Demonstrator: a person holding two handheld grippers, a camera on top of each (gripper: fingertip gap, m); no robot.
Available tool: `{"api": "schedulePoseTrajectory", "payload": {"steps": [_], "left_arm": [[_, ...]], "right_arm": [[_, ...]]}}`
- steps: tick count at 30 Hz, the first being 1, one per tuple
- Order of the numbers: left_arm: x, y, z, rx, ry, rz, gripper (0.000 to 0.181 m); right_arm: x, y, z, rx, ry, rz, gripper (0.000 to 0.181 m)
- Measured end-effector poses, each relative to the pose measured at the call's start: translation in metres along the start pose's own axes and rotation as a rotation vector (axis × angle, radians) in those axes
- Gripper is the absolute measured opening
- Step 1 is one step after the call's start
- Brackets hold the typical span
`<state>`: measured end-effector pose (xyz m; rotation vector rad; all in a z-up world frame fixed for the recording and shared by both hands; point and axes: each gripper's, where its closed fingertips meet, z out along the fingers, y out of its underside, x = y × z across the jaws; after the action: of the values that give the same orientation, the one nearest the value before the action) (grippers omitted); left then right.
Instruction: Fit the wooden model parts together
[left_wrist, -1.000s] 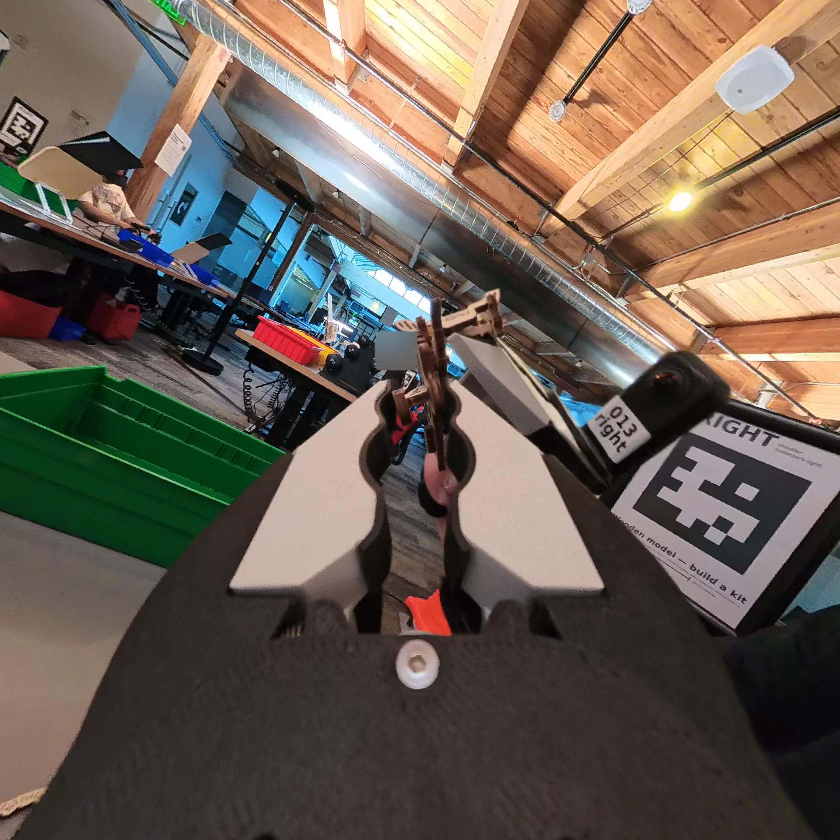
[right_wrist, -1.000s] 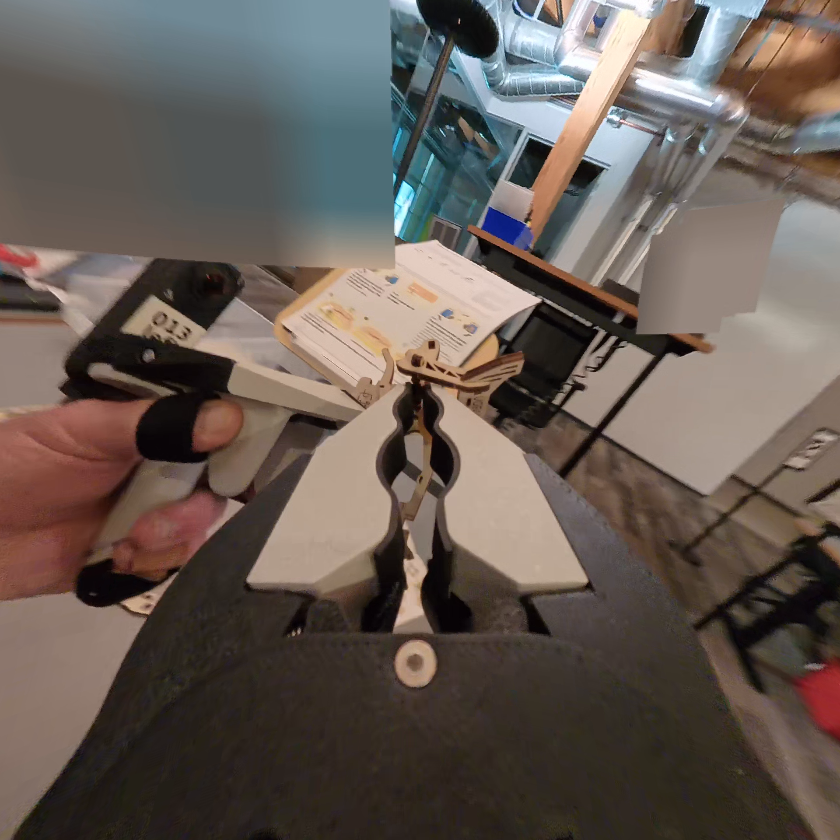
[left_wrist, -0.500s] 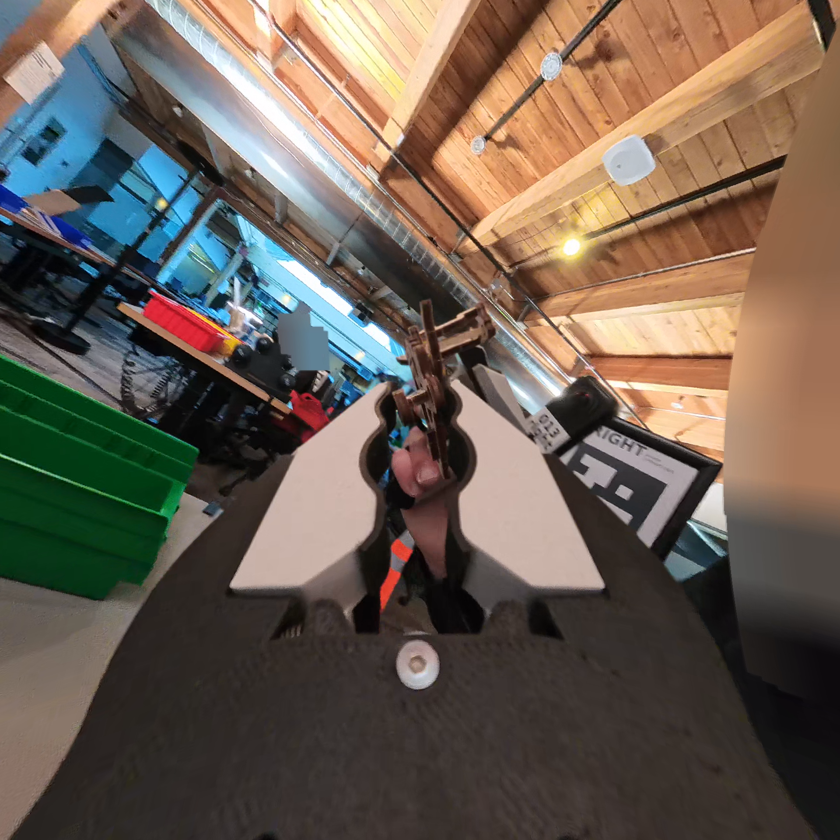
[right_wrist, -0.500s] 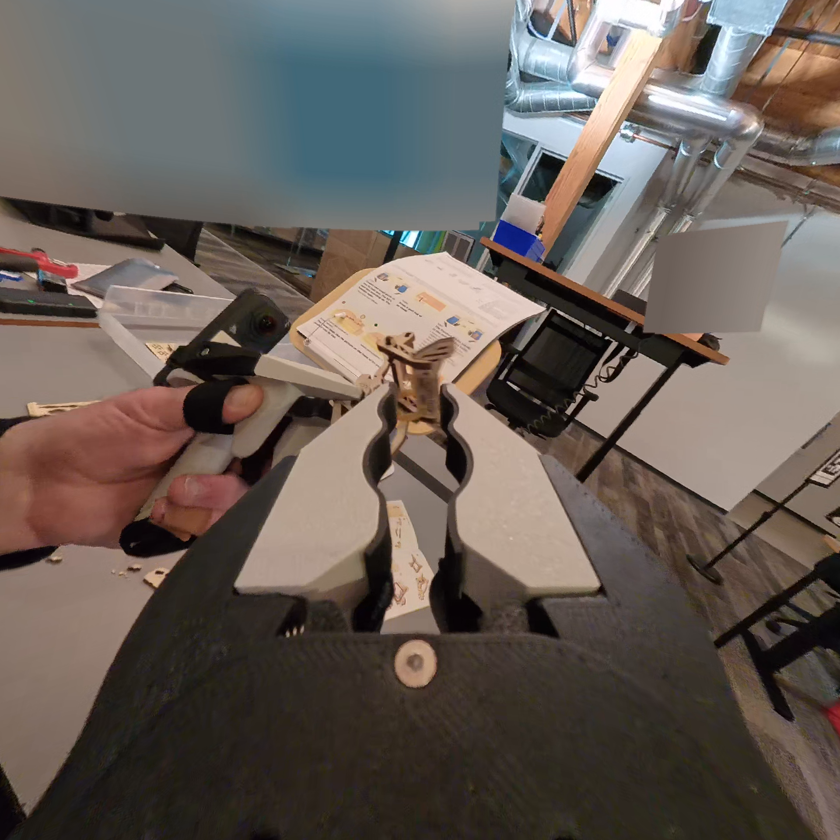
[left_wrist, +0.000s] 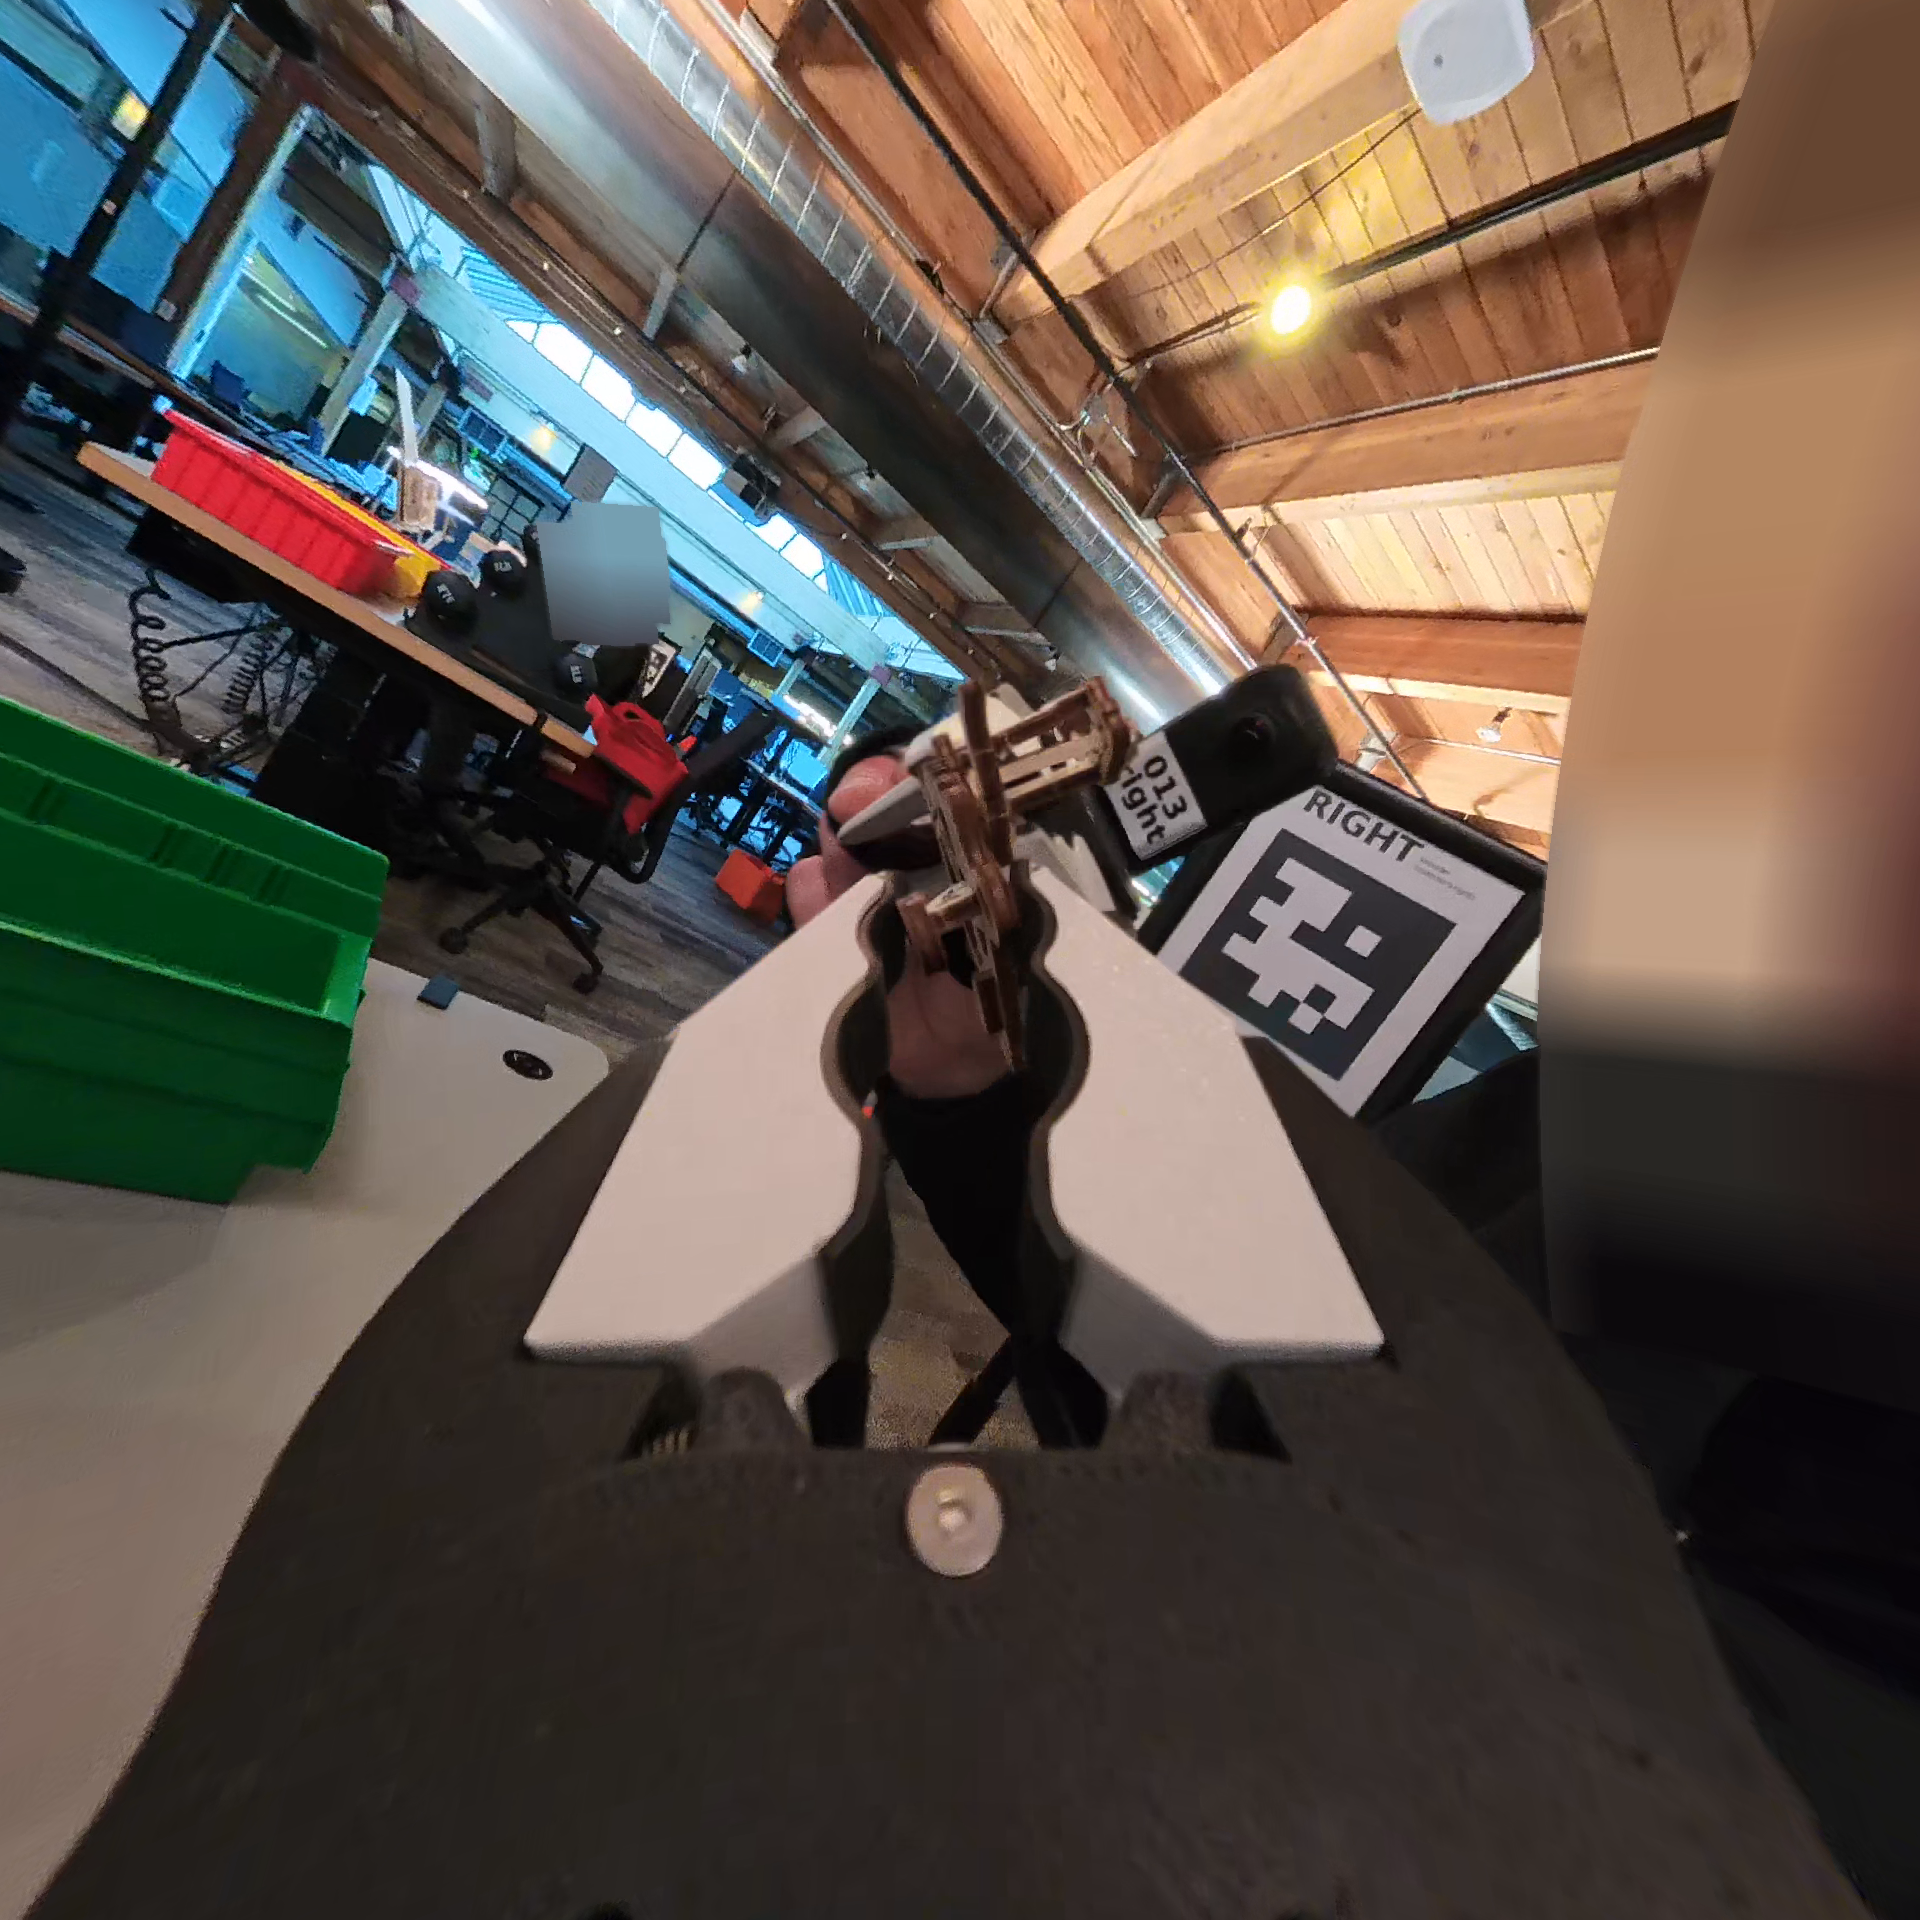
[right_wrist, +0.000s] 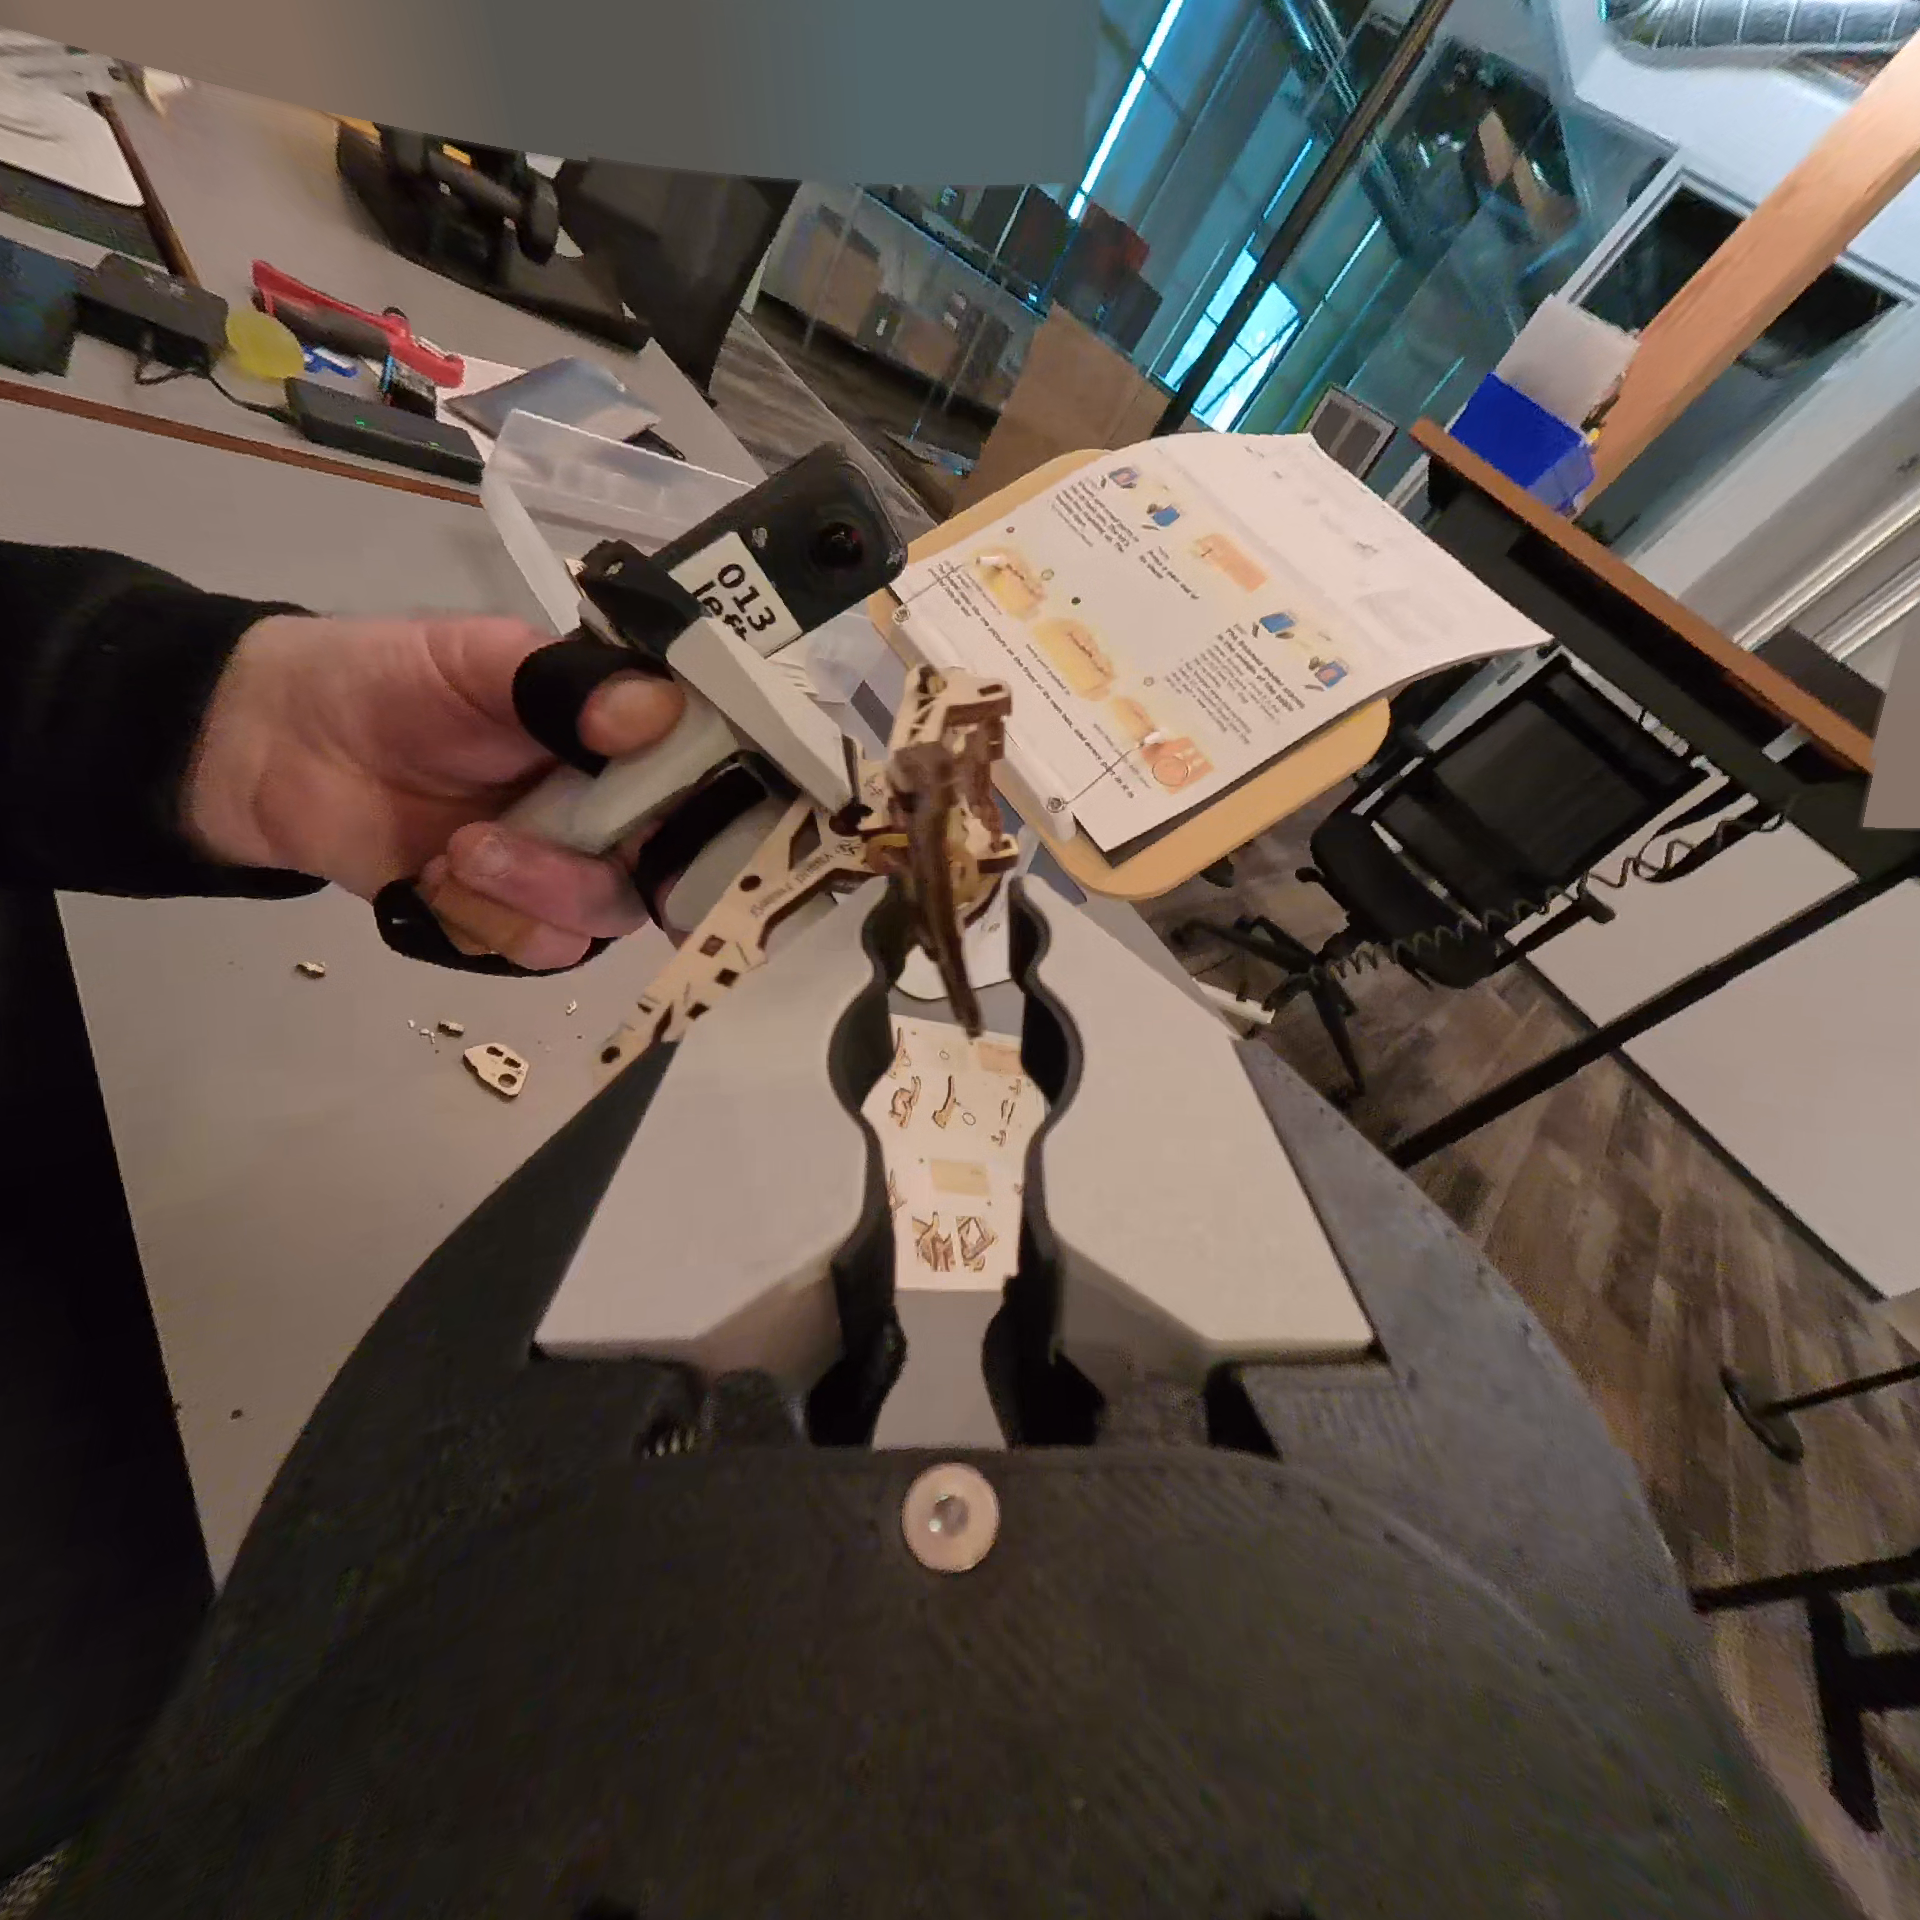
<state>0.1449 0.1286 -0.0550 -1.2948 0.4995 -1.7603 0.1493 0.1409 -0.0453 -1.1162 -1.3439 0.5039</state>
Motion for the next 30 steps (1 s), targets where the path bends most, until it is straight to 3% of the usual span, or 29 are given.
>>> {"api": "schedulePoseTrajectory", "payload": {"steps": [6, 11, 21, 30], "left_arm": [[-0.007, 0.008, 0.001, -0.051, -0.003, -0.031, 0.018], [-0.01, 0.013, 0.0, -0.088, -0.005, -0.035, 0.018], [0.003, 0.016, -0.006, -0.066, 0.102, 0.058, 0.017], [-0.004, 0.019, -0.007, -0.036, 0.104, 0.052, 0.016]], "right_arm": [[0.0, 0.006, -0.001, 0.002, 0.012, -0.041, 0.012], [-0.001, 0.006, -0.002, -0.026, 0.079, -0.201, 0.011], [-0.016, -0.006, -0.004, -0.044, 0.138, -0.305, 0.007], [-0.019, -0.003, -0.002, -0.076, 0.226, -0.376, 0.005]]}}
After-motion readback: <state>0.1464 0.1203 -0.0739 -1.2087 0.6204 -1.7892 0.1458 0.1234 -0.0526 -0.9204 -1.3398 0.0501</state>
